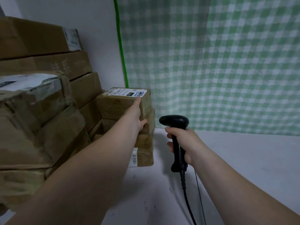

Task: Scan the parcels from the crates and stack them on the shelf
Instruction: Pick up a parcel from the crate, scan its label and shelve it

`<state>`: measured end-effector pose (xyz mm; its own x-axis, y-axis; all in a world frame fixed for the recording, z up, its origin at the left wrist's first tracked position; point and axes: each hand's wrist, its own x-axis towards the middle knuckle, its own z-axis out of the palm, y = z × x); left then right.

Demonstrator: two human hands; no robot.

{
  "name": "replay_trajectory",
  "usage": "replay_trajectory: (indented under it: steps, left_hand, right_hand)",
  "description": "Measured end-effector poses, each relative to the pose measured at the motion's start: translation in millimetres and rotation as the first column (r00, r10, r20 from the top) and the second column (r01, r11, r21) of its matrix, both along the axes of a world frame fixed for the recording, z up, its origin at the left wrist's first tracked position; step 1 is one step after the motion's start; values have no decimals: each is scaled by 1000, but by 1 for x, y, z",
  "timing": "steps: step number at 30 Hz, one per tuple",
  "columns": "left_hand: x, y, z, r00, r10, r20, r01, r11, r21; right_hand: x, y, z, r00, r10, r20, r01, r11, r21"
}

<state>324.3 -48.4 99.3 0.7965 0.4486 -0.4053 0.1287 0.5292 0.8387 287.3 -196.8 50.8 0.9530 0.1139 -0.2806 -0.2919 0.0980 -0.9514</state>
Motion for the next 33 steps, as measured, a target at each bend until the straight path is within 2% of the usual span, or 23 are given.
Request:
replay_trajectory:
  steps: [3,6,7,8,10,11,12,16,22,24,33]
  left_hand:
    - [-3,4,2,992,-106,-72,113,989,91]
    - [-15,11,-19,970,-151,-189,209,918,336]
    - [-20,14,-31,956,-139,-257,248,852,461]
    - [-27,17,-45,933,-100,-346,301,743,598]
    - [-46,20,-68,877,14,-480,430,424,797]
    - [-56,20,-77,859,29,-511,481,298,825]
    - [-65,19,-85,846,9,-533,517,229,825]
    - [-82,27,-102,847,-80,-526,531,84,843]
    - [-84,57,-108,913,-186,-362,367,-10,930]
    - [-86,63,-109,914,-193,-357,360,-20,933]
    - [-98,71,-112,852,-293,-434,401,-168,900]
  right_hand:
    - [1,5,-7,999,-5,-49,6,1000,13]
    - [-2,11,-12,995,14,-103,-11,999,30]
    - [-3,13,-13,992,25,-120,-21,999,37]
    - [-5,15,-14,990,36,-134,-31,999,44]
    - [-9,21,-16,986,55,-156,-46,997,57]
    - [-11,24,-17,984,61,-169,-51,997,61]
    - [-14,28,-17,981,66,-181,-56,996,63]
    - [-22,39,-20,978,63,-201,-51,997,66]
    - [-30,42,-19,978,87,-192,-80,996,43]
    - [-32,44,-19,980,81,-184,-76,997,34]
    - [-56,39,-7,985,33,-167,-32,999,11]
